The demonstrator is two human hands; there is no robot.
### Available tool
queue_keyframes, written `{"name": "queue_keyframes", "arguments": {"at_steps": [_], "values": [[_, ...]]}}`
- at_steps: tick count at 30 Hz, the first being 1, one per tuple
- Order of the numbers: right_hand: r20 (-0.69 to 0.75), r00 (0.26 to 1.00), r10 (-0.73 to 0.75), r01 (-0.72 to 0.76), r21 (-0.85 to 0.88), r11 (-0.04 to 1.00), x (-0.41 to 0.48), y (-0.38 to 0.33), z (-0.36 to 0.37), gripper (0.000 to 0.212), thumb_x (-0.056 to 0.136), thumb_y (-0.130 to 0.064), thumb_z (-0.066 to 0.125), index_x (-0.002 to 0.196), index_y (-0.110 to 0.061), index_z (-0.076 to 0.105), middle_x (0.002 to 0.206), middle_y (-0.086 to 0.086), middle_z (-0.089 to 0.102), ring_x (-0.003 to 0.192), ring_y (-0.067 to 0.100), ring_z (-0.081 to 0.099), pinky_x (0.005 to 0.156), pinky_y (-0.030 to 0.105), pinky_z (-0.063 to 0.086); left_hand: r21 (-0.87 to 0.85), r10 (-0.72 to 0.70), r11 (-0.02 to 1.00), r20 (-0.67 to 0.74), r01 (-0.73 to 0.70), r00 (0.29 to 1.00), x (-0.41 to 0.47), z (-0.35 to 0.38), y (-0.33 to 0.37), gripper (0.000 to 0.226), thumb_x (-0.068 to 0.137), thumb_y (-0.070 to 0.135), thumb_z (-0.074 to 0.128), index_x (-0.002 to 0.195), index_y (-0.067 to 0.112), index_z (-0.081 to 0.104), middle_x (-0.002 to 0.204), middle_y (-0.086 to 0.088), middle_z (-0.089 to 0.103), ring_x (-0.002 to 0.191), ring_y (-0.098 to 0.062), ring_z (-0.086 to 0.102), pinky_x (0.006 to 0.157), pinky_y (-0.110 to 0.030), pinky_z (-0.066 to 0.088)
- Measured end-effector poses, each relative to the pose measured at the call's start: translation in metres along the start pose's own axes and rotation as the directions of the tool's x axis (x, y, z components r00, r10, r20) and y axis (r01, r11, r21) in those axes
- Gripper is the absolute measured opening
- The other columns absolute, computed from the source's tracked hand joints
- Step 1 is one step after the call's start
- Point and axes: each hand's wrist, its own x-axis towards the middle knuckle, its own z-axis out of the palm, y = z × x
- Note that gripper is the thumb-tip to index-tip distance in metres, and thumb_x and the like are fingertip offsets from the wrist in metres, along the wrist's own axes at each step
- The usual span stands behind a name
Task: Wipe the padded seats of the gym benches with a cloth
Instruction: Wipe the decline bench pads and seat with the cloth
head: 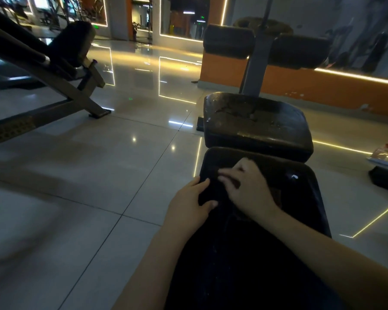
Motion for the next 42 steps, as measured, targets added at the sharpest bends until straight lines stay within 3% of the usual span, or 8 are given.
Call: {"name": "queue_keyframes", "arguments": {"at_steps": [8,15,19,22,25,28,34,42], "values": [[-0.189,0.879,0.437,-0.471,-0.217,0.855,0.074,0.057,0.0,0.027,0.097,-0.03,0.058,0.117,-0.016,0.071,0.112,0.014,0.055,0.109,0.031,0.05,0.092,0.037,0.041,0.005,-0.045,0.999,-0.023,0.045,0.999,-0.006,0.004,0.001,0.063,0.095,0.034,0.061,0.151,0.032,0.032,0.16,0.013,0.022,0.143,-0.009,0.03,0.114,-0.029,0.031],[-0.033,0.993,0.115,-0.116,-0.035,0.993,0.024,0.003,0.013,0.022,0.091,-0.03,0.067,0.109,-0.019,0.075,0.088,0.003,0.053,0.087,0.016,0.048,0.071,0.023,0.032,0.031,-0.027,0.999,-0.002,0.027,1.0,-0.006,0.003,0.002,0.063,0.096,0.033,0.058,0.152,0.029,0.03,0.159,0.012,0.023,0.141,-0.011,0.033,0.113,-0.03,0.033],[0.039,0.999,0.018,-0.021,0.065,0.998,-0.022,-0.022,0.005,0.022,0.087,-0.03,0.068,0.106,-0.021,0.076,0.085,-0.004,0.05,0.083,0.009,0.046,0.071,0.01,0.033,-0.314,-0.127,0.942,0.005,0.123,0.992,-0.013,-0.003,-0.008,0.048,0.09,0.018,0.068,0.133,0.031,0.05,0.128,0.014,0.057,0.116,-0.008,0.058,0.093,-0.022,0.049],[0.071,0.992,-0.103,0.089,0.186,0.979,-0.071,-0.035,-0.011,0.022,0.09,-0.038,0.065,0.103,-0.024,0.077,0.085,-0.006,0.051,0.081,0.008,0.049,0.065,0.018,0.042,-0.508,-0.195,0.838,0.061,0.198,0.979,-0.012,-0.015,-0.014,0.044,0.091,0.008,0.062,0.129,0.024,0.049,0.124,0.009,0.058,0.102,0.003,0.058,0.073,-0.013,0.051],[0.107,0.954,-0.279,0.243,0.266,0.933,-0.105,-0.039,-0.017,0.022,0.092,-0.038,0.065,0.104,-0.024,0.076,0.086,-0.004,0.054,0.081,0.009,0.051,0.065,0.021,0.042,-0.541,-0.24,0.8,0.104,0.257,0.965,-0.005,-0.024,-0.009,0.039,0.098,0.023,0.054,0.137,0.021,0.047,0.117,0.008,0.061,0.103,-0.005,0.061,0.083,-0.021,0.051],[0.051,0.977,-0.208,0.194,0.194,0.962,-0.075,-0.027,-0.01,0.024,0.092,-0.035,0.062,0.106,-0.02,0.075,0.086,-0.004,0.053,0.081,0.009,0.048,0.068,0.025,0.044,-0.682,-0.325,0.646,0.162,0.344,0.932,0.001,-0.031,0.002,0.036,0.104,0.039,0.036,0.129,0.016,0.047,0.116,-0.002,0.065,0.106,-0.016,0.062,0.092,-0.031,0.048],[-0.112,0.969,0.22,-0.229,-0.078,0.97,0.026,-0.017,0.023,0.029,0.098,-0.028,0.057,0.122,-0.015,0.068,0.098,-0.002,0.047,0.097,0.017,0.048,0.087,0.026,0.039,-0.718,-0.364,0.578,0.198,0.387,0.91,0.003,-0.034,-0.001,0.08,0.092,0.071,0.016,0.148,0.018,0.037,0.137,-0.01,0.058,0.127,-0.027,0.053,0.11,-0.042,0.04],[0.142,0.983,-0.116,0.095,0.142,0.985,-0.066,-0.063,0.007,0.032,0.091,-0.043,0.058,0.109,-0.022,0.073,0.088,-0.01,0.044,0.082,0.006,0.043,0.065,0.017,0.039,-0.662,-0.331,0.644,0.209,0.382,0.92,0.005,-0.032,0.008,0.079,0.093,0.069,0.015,0.15,0.018,0.034,0.144,-0.012,0.051,0.132,-0.027,0.049,0.103,-0.035,0.038]]}}
